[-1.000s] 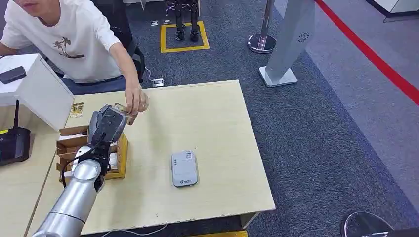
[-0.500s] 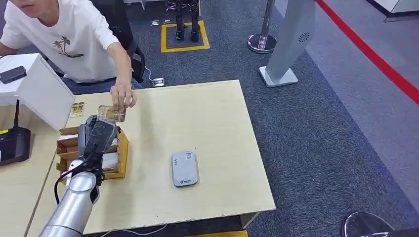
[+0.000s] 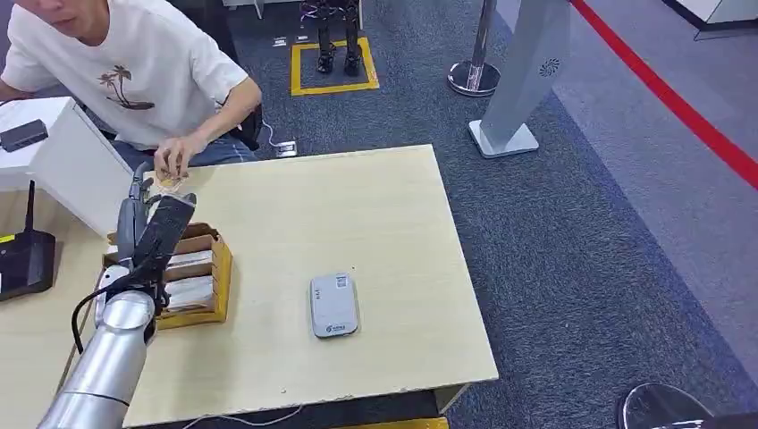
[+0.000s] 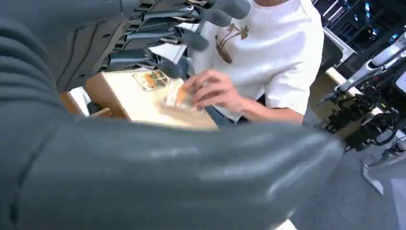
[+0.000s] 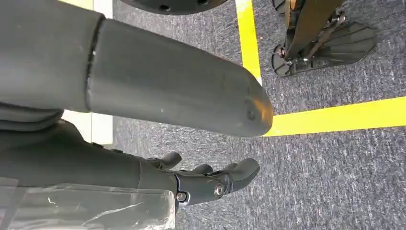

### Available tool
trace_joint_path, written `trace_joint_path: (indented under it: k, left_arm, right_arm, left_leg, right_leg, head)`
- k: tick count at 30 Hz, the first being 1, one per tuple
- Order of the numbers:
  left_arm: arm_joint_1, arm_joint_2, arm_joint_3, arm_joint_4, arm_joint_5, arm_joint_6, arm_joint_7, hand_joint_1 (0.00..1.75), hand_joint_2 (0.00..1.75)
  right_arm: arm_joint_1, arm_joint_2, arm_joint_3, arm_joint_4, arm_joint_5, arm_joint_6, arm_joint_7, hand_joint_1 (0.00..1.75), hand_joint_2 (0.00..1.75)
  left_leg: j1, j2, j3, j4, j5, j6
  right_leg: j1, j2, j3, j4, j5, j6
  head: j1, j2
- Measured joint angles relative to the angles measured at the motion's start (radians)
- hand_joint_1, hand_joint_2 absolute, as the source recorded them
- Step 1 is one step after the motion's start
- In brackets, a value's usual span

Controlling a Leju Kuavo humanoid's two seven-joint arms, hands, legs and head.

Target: Pass the card to the sensor for recognition and then transmit it.

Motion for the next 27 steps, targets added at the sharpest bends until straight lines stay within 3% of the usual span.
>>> trace_joint_path:
  k: [3,5,10,12,20,24,27]
  left_arm:
    - [-0.062,0.035,-0.039,0.001,-0.111,-0.103,0.095,0.00,1.75]
    - [-0.148,0.074,-0.096,0.011,-0.226,-0.241,0.163,0.00,1.75]
    - [-0.378,0.151,-0.292,0.038,-0.325,-0.550,0.191,0.00,1.75]
    - [-0.444,0.175,-0.373,0.039,-0.325,-0.610,0.191,0.00,1.75]
    - [-0.537,0.238,-0.607,0.034,-0.258,-0.618,0.209,0.00,1.75]
    - [-0.539,0.262,-0.666,0.027,-0.231,-0.596,0.209,0.00,1.75]
    - [-0.525,0.269,-0.692,0.027,-0.239,-0.541,0.217,0.00,1.75]
  right_arm:
    - [0.000,0.000,0.002,0.000,-0.001,0.009,0.000,0.00,1.75]
    - [0.000,0.000,0.004,0.000,-0.001,0.019,-0.002,0.00,1.75]
    - [0.003,0.000,0.004,0.000,-0.002,0.028,-0.002,0.00,1.75]
    - [0.004,0.000,0.003,0.001,-0.002,0.029,-0.002,0.00,1.75]
    - [0.006,0.000,-0.008,0.001,-0.002,0.023,-0.004,0.00,1.75]
    - [0.009,0.000,-0.018,0.002,-0.002,0.018,-0.007,0.00,1.75]
    - [0.010,0.000,-0.032,0.003,-0.002,0.016,-0.013,0.00,1.75]
  left_leg:
    - [0.000,0.000,-0.001,0.000,0.001,0.000]
    - [0.001,0.000,-0.002,0.000,0.002,-0.001]
    - [0.000,0.001,-0.002,0.000,0.003,-0.001]
    - [0.000,0.001,-0.002,0.000,0.003,-0.001]
    - [0.000,0.001,-0.002,0.000,0.003,-0.001]
    - [0.000,0.001,-0.002,0.000,0.003,-0.001]
    - [0.000,0.001,-0.002,0.000,0.003,-0.001]
  right_leg:
    - [0.000,0.000,-0.001,0.000,0.000,0.000]
    - [0.000,-0.001,-0.002,0.000,0.002,-0.002]
    - [0.000,0.001,-0.003,0.000,0.003,-0.001]
    - [0.000,0.002,-0.003,0.000,0.003,0.000]
    - [0.000,0.002,-0.003,0.000,0.003,0.000]
    - [0.000,0.002,-0.003,0.000,0.003,0.000]
    - [0.000,0.002,-0.003,0.000,0.003,0.000]
  head:
    - [0.000,0.000]
    - [0.000,0.000]
    - [0.000,0.000]
    - [0.000,0.000]
    - [0.000,0.000]
    - [0.000,0.000]
    - [0.000,0.000]
